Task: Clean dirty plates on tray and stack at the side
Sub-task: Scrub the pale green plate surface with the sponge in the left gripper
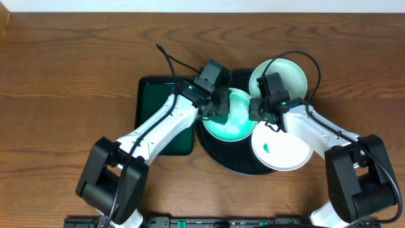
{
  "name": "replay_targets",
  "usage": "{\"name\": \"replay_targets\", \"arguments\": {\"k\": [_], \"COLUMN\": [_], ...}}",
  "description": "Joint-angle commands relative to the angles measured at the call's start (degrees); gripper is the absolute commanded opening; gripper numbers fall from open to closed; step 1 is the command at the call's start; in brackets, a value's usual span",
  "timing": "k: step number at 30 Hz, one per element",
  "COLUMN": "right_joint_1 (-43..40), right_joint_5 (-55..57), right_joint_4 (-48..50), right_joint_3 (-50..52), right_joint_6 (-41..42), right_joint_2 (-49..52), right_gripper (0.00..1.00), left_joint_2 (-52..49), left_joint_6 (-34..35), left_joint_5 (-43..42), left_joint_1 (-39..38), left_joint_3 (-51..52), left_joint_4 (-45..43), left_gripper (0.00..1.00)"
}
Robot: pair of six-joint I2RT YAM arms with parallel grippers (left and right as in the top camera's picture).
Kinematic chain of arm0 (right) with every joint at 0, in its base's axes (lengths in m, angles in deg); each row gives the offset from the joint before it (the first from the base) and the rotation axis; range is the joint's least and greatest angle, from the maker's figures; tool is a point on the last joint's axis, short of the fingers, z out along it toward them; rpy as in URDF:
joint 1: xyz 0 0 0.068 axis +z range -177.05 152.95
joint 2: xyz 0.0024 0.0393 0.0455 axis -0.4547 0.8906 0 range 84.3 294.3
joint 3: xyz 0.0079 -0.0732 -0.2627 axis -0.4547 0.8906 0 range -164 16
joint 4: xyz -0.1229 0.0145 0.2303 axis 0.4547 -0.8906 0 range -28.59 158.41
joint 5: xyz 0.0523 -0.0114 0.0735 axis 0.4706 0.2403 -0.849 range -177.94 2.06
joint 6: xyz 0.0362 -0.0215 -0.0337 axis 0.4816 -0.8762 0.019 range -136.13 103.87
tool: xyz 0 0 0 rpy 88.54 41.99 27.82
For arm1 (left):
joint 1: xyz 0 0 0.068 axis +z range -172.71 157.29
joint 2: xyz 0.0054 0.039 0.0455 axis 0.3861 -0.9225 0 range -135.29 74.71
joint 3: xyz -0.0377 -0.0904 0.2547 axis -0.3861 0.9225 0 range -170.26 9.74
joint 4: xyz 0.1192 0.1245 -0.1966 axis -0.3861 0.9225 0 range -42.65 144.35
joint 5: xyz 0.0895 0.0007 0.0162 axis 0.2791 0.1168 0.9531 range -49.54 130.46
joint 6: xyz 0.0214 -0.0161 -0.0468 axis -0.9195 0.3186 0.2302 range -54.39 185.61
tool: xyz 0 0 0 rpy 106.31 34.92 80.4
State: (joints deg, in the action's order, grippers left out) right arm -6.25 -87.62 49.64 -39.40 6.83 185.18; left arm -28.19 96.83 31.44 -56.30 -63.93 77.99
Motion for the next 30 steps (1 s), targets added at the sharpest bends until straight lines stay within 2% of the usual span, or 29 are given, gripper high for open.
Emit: {"name": "replay_targets", "arguments": {"k": [1, 13, 19, 25, 30], "right_joint_1": [0.31, 0.31, 0.31, 0.31, 0.31], "right_joint_5": [-1.88, -1.88, -1.88, -1.88, -1.9], "right_joint_4": [0.17, 0.15, 0.15, 0.15, 0.15], "right_joint_3": [0.09, 0.09, 0.09, 0.09, 0.09], "right_joint_6": [-0.31, -0.31, -0.31, -0.31, -0.31], "right_joint_2": [0.5, 0.5, 0.5, 0.5, 0.5], "right_gripper": [0.01, 0.01, 0.01, 0.01, 0.01], "left_joint_2": [-2.6, -10.14, -12.48, -12.41, -11.93], "left_joint_6": [-0.7, -0.48, -0.5, -0.48, 1.05], "left_joint_5": [4.15, 5.42, -0.72, -11.21, -14.38], "left_joint_1": [0.09, -1.27, -2.4, -2.51, -2.51], "left_joint_3": [0.83, 0.83, 0.83, 0.79, 0.31], "left_joint_4": [-0.07, -0.07, -0.09, -0.81, -1.2], "left_gripper": [0.07, 0.07, 0.07, 0.07, 0.07]}}
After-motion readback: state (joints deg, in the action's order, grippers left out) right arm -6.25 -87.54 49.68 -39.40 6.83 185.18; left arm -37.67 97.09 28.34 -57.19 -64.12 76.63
